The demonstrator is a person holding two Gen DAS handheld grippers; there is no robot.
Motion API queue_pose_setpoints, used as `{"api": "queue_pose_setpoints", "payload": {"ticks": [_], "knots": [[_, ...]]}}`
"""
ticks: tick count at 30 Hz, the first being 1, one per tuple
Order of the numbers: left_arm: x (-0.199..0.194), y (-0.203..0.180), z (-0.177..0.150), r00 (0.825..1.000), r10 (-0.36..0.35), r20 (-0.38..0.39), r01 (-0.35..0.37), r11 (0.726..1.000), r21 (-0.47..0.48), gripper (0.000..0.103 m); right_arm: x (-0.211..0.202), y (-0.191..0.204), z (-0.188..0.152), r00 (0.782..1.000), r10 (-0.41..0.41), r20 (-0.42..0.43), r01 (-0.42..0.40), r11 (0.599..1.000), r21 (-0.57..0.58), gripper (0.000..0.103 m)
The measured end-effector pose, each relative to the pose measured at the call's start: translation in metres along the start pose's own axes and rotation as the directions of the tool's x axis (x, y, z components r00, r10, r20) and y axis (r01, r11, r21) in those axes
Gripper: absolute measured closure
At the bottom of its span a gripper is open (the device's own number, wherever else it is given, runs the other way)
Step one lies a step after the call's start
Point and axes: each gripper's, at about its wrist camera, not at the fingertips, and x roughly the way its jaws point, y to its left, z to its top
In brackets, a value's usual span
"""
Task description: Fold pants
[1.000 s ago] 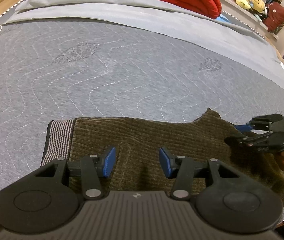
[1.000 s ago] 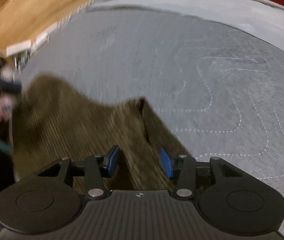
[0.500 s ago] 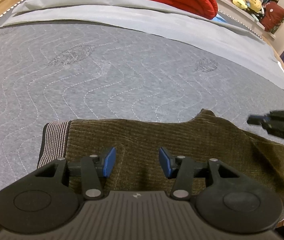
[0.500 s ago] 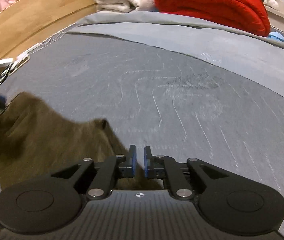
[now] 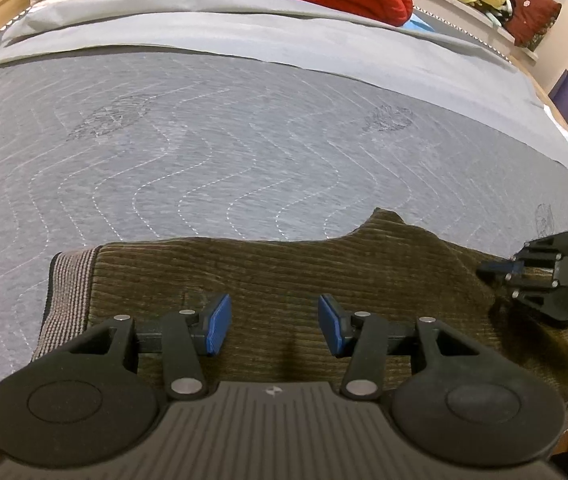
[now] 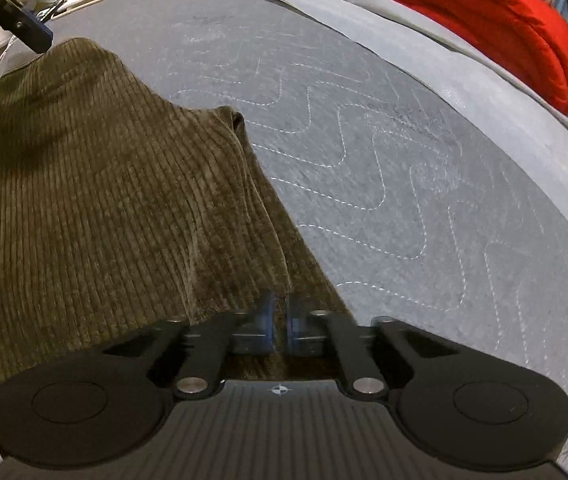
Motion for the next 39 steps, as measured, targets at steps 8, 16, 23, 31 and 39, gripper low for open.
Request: {"api": "queue_pose_setpoints", "payload": {"ticks": [8,16,23,31,39], "knots": [[0.003,-0.014,0.003,1.000,-0.016,-0.001,0.016,1.000,0.022,0.050,-0.008,-0.038,-0.010,0.972,-0.232,0.032,0.220,0.950,0.221,0.103],[0.004,-0.021,0.005,1.000,-0.031,0.002,0.031,0.999,0.035,0.050,-0.080,-0.072,-0.054,0.973,-0.126,0.194,0.032,0.904,0.427,0.096],[0.009,-0.039,0.001,0.999,-0.036,-0.009,0.036,0.997,0.073,0.048,-0.072,-0.039,-0.097,0.989,-0.145,0.005,0.140,0.968,0.210,0.059],[0.016,-0.060,0.001,0.999,-0.034,-0.018,0.036,0.995,0.098,0.048,-0.071,-0.049,-0.102,0.945,-0.325,0.037,0.311,0.928,0.205,0.103],[0.024,-0.081,0.003,0.998,-0.047,-0.030,0.051,0.988,0.143,0.048,-0.125,-0.067,-0.139,0.911,-0.397,0.107,0.319,0.846,0.426,0.102]]}}
